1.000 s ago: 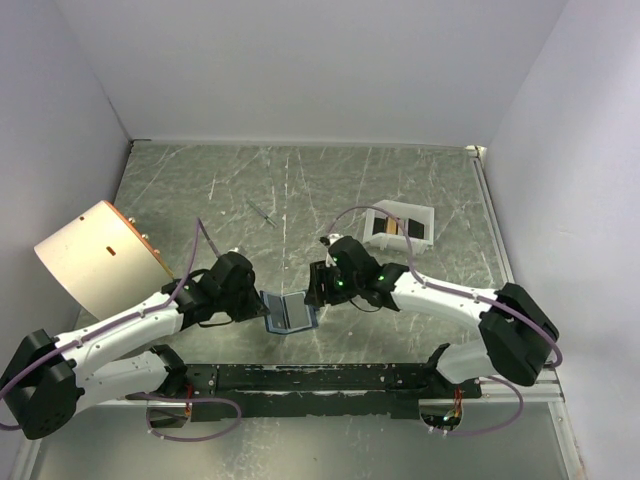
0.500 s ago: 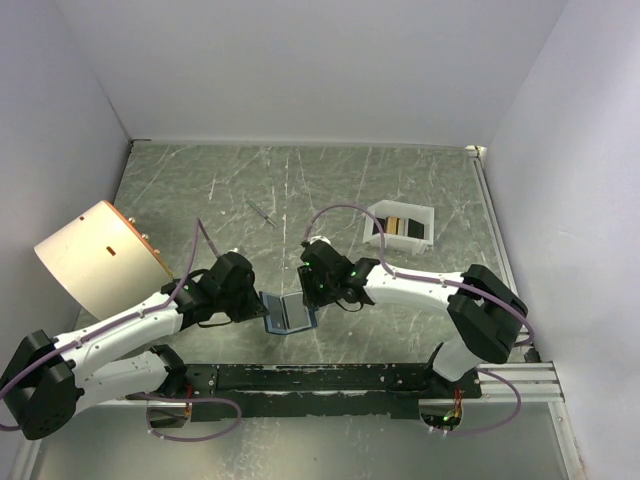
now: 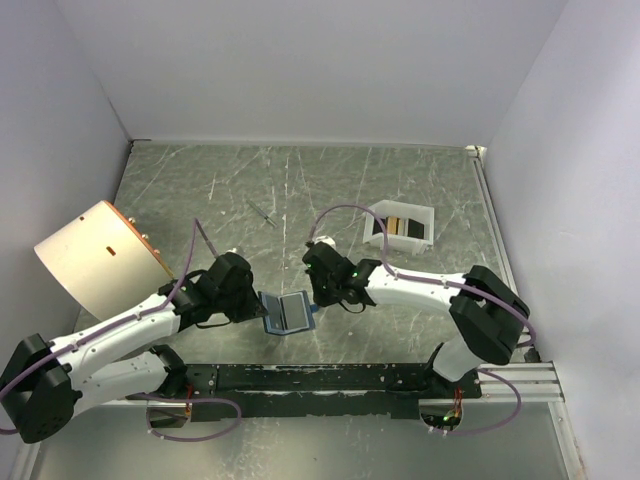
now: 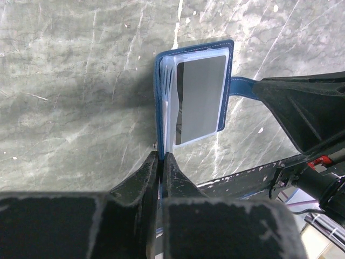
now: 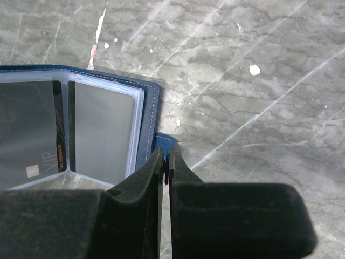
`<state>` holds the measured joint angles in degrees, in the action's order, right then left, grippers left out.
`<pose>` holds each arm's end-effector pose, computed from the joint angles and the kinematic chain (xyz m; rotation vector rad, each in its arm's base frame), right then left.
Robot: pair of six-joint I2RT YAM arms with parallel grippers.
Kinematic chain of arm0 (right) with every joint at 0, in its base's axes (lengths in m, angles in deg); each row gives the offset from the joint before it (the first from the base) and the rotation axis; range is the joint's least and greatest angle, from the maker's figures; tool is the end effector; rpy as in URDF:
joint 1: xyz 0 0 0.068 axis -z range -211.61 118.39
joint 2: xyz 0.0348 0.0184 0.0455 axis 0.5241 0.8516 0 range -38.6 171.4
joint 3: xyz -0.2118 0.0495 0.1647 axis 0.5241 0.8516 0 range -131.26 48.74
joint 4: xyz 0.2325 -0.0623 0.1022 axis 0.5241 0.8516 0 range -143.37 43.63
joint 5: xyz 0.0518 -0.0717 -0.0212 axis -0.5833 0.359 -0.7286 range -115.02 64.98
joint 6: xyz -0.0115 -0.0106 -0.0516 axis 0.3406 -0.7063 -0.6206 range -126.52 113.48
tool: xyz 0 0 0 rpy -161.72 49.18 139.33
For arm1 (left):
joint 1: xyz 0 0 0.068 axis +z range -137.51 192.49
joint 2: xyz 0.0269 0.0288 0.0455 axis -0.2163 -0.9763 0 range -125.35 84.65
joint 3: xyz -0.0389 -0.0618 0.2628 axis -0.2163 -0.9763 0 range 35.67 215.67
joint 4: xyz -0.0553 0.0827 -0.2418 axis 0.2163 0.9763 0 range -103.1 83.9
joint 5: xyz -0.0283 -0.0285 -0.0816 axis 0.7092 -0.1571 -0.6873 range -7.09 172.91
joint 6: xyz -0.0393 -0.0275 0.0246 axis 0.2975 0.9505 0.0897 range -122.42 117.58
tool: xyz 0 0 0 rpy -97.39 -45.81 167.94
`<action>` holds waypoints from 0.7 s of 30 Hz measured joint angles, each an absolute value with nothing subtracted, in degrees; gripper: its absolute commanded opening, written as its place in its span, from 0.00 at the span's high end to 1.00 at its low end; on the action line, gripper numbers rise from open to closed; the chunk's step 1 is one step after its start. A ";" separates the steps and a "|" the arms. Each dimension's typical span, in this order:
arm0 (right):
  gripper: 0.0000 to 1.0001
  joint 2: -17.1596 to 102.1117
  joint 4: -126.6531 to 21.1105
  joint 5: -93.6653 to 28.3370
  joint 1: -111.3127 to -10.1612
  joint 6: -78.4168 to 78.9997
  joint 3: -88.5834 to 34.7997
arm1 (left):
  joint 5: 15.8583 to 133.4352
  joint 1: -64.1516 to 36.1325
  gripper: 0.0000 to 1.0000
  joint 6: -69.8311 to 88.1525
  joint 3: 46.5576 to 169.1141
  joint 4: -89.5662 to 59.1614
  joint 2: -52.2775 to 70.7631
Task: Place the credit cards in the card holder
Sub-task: Close the card holder at the center of the board.
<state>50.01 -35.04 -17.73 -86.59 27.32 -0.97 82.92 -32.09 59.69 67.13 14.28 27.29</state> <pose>0.1766 0.2440 0.1783 -0.4316 2.5799 0.4192 0.1353 -0.1333 0.1949 -0.4068 2.6388 -0.7109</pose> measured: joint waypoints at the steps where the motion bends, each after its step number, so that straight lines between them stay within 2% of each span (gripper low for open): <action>1: 0.99 49.77 -35.17 -17.76 -86.59 27.37 -0.67 | 82.92 -32.09 0.81 59.69 67.13 14.28 27.33; 6: 1.00 48.31 -36.90 -18.83 -86.61 28.04 1.80 | 82.66 -32.09 0.68 59.62 67.13 13.84 27.35; 13: 1.00 48.22 -39.06 -20.53 -86.59 28.76 2.88 | 78.74 -32.09 0.56 59.49 66.45 6.98 27.15; 21: 1.00 47.02 -39.87 -20.77 -86.59 29.36 3.75 | 73.26 -32.09 0.54 59.51 64.73 -2.97 24.07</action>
<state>47.02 -39.87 -20.77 -86.59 29.36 3.75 73.26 -32.09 59.51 64.73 -2.97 24.07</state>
